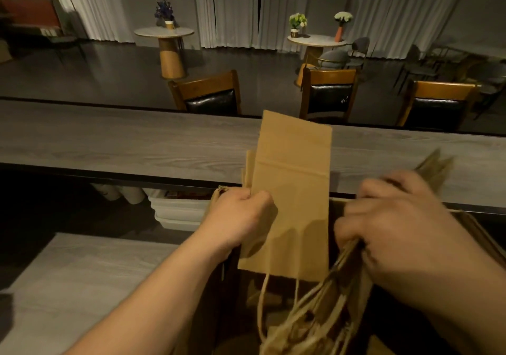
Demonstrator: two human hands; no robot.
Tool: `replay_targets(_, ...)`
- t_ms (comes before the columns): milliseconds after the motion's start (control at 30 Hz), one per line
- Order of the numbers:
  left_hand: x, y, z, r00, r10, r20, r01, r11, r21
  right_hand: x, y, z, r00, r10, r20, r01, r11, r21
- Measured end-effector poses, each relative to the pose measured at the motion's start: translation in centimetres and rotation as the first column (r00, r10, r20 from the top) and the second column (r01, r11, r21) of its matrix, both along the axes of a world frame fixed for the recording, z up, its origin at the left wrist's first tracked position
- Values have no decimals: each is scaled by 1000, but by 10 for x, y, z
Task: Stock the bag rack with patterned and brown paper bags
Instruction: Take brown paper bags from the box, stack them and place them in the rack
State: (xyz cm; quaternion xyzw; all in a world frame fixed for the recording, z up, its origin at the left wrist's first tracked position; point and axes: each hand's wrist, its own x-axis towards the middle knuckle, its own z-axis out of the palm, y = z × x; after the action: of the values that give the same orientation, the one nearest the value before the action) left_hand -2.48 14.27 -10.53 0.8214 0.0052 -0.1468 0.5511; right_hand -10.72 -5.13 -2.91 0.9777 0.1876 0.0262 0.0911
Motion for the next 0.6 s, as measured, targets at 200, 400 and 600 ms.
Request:
replay_targets(200,-10,6,-3,905,-423,-46,423,906,-19,11,16,-44,953,301,-29,-301,953,-38)
replay_targets(400,-13,8,0,889,-456,-36,449,886,-116,18,21,-50,946,315,-78,-314,949,17)
replay_targets(600,-13,7,5,937,-349,0,344,925,-164,17,6,-50,961,257,101,-265,961,82)
